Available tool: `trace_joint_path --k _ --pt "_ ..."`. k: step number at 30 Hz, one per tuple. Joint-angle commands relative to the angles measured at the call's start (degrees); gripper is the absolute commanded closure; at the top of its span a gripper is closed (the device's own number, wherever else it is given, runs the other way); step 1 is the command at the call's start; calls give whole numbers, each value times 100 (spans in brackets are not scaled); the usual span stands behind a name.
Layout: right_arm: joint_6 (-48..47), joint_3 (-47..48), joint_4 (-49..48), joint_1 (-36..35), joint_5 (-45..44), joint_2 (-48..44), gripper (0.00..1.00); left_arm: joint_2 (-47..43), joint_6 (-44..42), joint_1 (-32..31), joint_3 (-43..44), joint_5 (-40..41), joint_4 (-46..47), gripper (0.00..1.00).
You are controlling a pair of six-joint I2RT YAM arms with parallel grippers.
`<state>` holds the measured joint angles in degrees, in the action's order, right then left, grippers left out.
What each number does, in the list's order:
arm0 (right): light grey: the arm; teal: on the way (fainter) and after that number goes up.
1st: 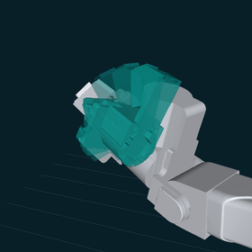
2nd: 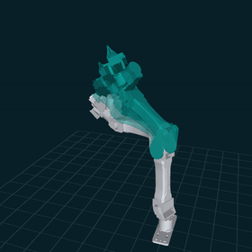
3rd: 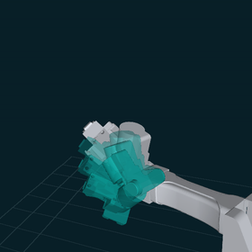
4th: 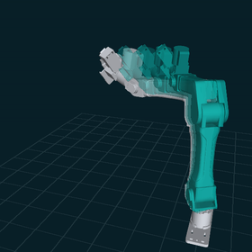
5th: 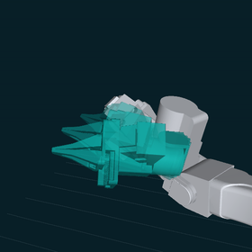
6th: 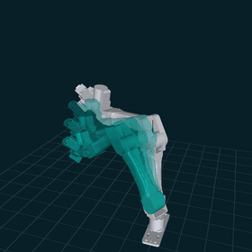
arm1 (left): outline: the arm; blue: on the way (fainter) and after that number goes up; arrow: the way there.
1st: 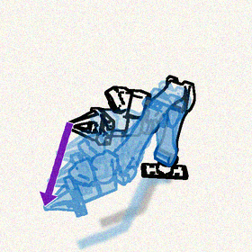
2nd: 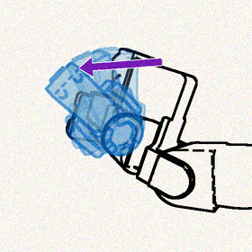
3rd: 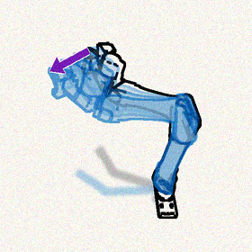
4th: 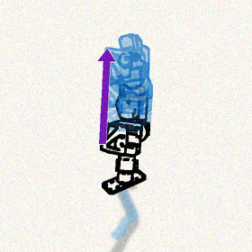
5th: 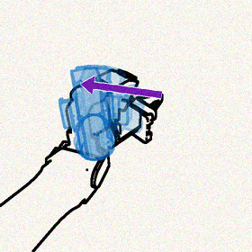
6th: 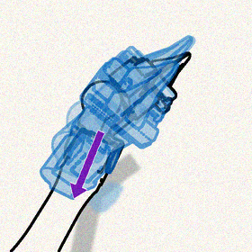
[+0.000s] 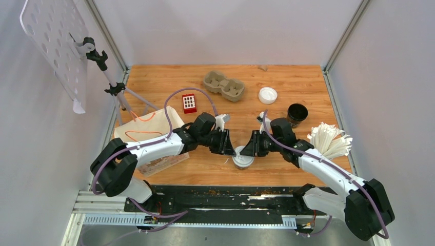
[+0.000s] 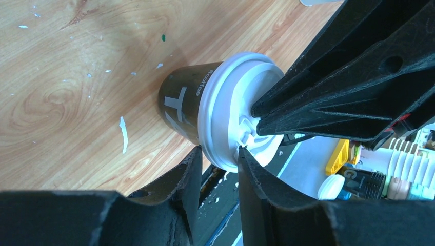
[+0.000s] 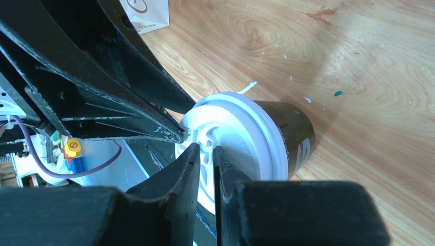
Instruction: Pack the takeout coffee
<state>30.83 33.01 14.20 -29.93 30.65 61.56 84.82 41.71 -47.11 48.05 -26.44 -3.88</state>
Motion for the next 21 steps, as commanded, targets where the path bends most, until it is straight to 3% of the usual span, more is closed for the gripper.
trace_joint_path --k 1,7,10,13,21 --pt "-114 -454 421 97 -484 61 83 164 -192 11 -148 609 -683 64" --pt "-88 -651 368 138 -556 119 83 433 -383 -87 -295 1056 -1222 65" --pt "-96 -693 390 146 -630 76 83 346 -234 -136 -573 1005 -969 65" --pt "-183 -641 283 158 -496 47 83 103 -190 -167 -278 817 -930 63" --pt "-1534 1150 1461 213 -200 341 77 -347 415 -167 392 71 -203 55"
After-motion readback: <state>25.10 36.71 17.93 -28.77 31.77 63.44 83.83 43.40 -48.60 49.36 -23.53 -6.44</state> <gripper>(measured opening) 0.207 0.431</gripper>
